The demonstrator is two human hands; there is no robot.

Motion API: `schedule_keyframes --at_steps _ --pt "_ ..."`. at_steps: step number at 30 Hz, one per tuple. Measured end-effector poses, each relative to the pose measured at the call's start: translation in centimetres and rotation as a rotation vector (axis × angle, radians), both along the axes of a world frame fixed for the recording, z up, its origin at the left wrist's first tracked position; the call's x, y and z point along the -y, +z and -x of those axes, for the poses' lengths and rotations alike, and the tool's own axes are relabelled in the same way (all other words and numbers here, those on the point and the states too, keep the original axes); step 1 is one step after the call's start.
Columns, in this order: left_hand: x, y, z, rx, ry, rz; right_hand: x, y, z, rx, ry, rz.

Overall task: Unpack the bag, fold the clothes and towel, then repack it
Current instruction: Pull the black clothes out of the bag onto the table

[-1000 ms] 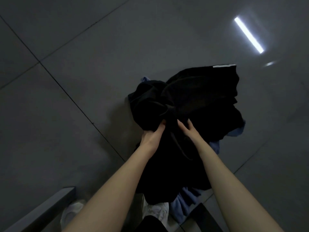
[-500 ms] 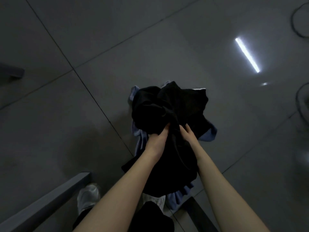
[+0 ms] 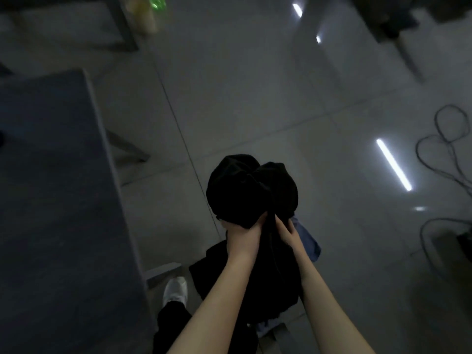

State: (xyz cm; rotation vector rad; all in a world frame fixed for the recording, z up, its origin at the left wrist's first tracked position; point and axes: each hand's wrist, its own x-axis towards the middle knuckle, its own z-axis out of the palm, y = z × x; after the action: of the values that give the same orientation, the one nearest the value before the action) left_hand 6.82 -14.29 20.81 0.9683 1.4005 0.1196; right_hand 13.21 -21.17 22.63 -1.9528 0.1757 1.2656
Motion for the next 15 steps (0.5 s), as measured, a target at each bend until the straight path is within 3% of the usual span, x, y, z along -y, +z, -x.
schedule_keyframes --at_steps 5,9,15 --pt "-2.5 8.9 3.7 0.027 0.225 -0.174 -3.3 7.3 2.8 0.018 0.021 -0.087" --pt "-4.1 14.0 7.3 0.041 0.174 -0.292 -5.8 13.1 5.6 0.033 0.088 -0.132" --pt "-6.7 18.2 15.0 0.045 0.366 -0.235 -10.9 18.6 12.4 0.050 0.288 -0.133"
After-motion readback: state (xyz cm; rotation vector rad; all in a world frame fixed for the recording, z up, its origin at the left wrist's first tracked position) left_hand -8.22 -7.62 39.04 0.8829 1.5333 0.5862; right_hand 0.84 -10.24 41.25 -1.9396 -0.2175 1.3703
